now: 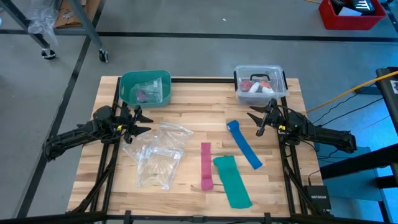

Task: Roll bandage
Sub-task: Return to Home Position

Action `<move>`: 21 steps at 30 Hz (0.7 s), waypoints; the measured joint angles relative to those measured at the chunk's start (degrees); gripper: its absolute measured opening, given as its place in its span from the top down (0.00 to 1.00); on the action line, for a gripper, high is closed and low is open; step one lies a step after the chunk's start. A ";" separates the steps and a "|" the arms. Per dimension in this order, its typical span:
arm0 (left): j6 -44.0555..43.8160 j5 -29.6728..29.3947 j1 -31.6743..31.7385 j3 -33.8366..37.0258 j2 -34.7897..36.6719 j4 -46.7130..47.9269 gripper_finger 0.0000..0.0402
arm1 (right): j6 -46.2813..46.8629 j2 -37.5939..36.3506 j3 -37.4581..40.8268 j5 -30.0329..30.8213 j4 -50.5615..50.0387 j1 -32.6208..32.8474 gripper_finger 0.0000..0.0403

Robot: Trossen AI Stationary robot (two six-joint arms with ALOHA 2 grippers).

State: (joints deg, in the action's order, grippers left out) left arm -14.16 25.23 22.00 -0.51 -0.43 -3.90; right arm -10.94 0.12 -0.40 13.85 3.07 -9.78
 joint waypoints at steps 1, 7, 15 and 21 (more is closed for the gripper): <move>0.00 0.00 0.00 0.00 0.00 0.00 0.55 | -0.02 0.00 0.00 0.02 0.00 0.00 0.62; 8.78 -0.02 0.02 0.00 0.00 0.00 0.55 | -0.01 0.00 -0.02 0.02 0.00 0.00 0.62; 35.02 -0.02 0.00 0.01 0.00 -0.04 0.55 | 0.00 0.00 -0.02 0.02 0.00 0.00 0.62; 35.80 -0.04 0.00 0.02 0.00 -0.07 0.55 | 0.00 0.02 -0.02 0.02 0.00 0.00 0.62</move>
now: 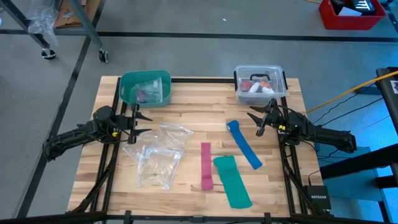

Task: Roll bandage
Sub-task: Return to Home Position

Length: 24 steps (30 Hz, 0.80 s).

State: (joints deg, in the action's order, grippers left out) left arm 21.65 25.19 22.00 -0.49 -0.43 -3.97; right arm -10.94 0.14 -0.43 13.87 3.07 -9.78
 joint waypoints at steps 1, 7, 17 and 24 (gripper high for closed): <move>-1.35 0.00 0.02 0.00 0.00 -0.02 0.55 | 0.00 0.00 0.00 0.00 0.00 0.00 0.62; -12.95 0.03 0.02 0.00 0.00 -0.24 0.55 | -0.02 0.00 0.02 0.00 0.00 0.00 0.62; -26.62 0.06 0.02 0.02 0.02 -0.81 0.55 | -0.02 0.00 0.01 0.00 0.00 0.00 0.62; -24.30 0.04 0.02 0.02 0.02 -0.87 0.55 | -0.01 0.00 0.01 0.00 0.00 0.00 0.62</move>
State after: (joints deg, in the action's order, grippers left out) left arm -2.65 25.23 22.02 -0.47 -0.40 -4.84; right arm -10.95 0.14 -0.42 13.87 3.07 -9.78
